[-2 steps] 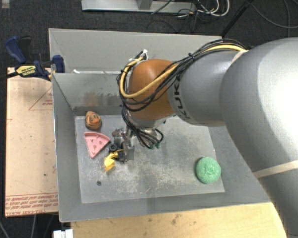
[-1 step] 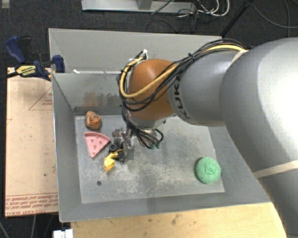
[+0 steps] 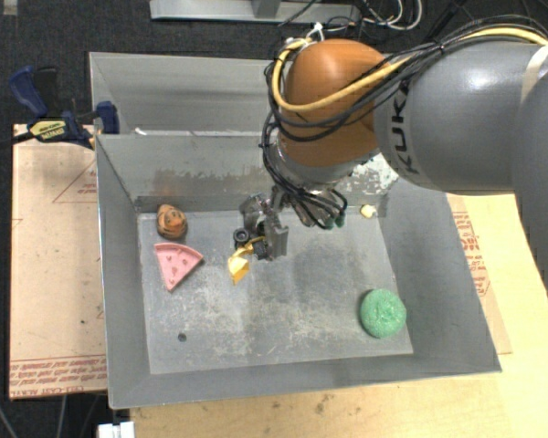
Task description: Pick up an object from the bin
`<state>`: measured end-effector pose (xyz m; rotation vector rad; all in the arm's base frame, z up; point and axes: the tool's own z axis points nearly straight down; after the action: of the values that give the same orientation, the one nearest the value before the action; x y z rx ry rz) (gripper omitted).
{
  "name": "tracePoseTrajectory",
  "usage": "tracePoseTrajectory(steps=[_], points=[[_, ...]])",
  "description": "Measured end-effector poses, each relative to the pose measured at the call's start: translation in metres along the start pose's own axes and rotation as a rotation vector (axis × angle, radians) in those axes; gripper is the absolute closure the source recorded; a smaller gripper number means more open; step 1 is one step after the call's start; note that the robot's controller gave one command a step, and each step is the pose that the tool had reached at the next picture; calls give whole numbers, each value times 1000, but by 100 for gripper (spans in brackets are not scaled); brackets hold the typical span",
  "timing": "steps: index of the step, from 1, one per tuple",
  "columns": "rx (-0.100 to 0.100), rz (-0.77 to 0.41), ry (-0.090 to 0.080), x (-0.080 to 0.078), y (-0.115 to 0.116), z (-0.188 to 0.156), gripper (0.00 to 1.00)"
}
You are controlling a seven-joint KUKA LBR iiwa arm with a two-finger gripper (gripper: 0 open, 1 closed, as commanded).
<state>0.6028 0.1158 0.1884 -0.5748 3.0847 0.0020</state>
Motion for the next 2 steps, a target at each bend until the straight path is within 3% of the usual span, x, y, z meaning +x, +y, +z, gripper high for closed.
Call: tracePoseTrajectory(steps=[1,2], points=[[0,0,0,0,0,0,100],[0,-7,-1,0,6,-141,100]])
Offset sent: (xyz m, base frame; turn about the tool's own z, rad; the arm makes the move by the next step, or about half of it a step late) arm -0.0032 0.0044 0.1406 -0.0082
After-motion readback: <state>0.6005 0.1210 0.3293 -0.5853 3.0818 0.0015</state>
